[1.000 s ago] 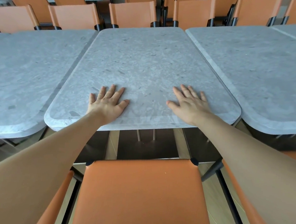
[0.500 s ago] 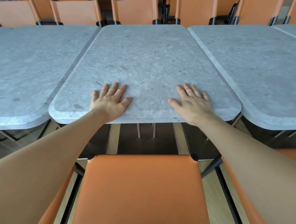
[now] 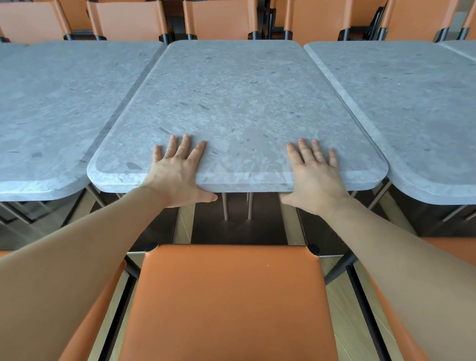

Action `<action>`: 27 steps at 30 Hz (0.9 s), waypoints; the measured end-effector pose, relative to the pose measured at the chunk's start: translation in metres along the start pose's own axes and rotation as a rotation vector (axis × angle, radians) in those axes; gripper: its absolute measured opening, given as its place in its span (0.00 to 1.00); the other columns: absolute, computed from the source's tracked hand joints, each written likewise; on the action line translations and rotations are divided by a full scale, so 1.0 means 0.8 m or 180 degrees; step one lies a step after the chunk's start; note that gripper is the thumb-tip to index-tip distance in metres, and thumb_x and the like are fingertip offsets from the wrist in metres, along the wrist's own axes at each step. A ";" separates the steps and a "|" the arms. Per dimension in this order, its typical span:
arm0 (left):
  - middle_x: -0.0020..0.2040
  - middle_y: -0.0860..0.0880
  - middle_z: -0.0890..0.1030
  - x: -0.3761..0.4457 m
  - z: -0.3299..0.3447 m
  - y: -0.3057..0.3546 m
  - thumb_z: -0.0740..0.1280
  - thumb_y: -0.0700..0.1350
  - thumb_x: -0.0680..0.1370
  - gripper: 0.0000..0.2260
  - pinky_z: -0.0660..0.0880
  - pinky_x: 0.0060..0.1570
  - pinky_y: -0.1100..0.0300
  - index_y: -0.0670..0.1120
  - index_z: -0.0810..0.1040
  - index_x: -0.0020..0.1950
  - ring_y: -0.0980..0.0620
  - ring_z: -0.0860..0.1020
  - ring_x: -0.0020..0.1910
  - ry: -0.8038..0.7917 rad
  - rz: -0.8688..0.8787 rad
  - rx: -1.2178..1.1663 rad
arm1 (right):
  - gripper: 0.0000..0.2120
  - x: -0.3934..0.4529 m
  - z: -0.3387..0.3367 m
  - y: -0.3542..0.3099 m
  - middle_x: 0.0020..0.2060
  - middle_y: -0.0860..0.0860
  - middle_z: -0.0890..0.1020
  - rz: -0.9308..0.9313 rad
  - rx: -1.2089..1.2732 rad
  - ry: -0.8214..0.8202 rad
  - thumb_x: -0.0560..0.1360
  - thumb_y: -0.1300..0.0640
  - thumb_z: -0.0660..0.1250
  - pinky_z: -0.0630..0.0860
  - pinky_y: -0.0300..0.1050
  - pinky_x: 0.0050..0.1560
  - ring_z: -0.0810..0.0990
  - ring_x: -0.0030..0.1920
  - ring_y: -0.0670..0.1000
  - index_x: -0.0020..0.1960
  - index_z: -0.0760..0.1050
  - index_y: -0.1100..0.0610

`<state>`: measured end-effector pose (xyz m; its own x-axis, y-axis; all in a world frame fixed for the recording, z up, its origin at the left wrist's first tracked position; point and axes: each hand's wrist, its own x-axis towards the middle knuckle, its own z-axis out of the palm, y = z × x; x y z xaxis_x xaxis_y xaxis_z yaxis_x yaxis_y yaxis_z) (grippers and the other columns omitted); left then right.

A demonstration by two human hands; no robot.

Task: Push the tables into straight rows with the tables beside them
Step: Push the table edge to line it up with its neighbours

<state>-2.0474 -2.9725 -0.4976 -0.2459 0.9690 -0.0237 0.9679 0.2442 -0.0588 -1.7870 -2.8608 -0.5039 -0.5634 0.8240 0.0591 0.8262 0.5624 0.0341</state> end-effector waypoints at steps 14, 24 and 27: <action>0.82 0.40 0.56 -0.011 0.025 0.003 0.72 0.50 0.75 0.42 0.55 0.74 0.33 0.45 0.52 0.83 0.34 0.55 0.80 0.0604 0.0042 0.0427 | 0.51 0.002 0.010 -0.005 0.82 0.58 0.52 0.0100 -0.0168 0.0255 0.73 0.40 0.74 0.46 0.66 0.79 0.49 0.82 0.62 0.82 0.48 0.57; 0.83 0.43 0.50 -0.011 0.028 0.012 0.67 0.39 0.77 0.41 0.51 0.76 0.33 0.47 0.45 0.83 0.36 0.49 0.81 0.0614 -0.0150 0.0460 | 0.42 0.001 0.013 -0.006 0.82 0.59 0.54 0.0146 -0.0184 0.0328 0.76 0.59 0.69 0.47 0.66 0.79 0.50 0.82 0.62 0.82 0.49 0.58; 0.83 0.43 0.49 -0.012 0.025 0.012 0.66 0.40 0.77 0.41 0.51 0.77 0.33 0.47 0.45 0.83 0.36 0.48 0.81 0.0572 -0.0144 0.0448 | 0.45 0.002 0.013 -0.004 0.82 0.59 0.54 0.0091 -0.0209 0.0309 0.76 0.53 0.72 0.48 0.67 0.79 0.50 0.82 0.62 0.82 0.48 0.58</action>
<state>-2.0369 -2.9802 -0.5181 -0.2637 0.9513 0.1595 0.9364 0.2922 -0.1946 -1.7904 -2.8607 -0.5139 -0.5391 0.8275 0.1572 0.8422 0.5305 0.0960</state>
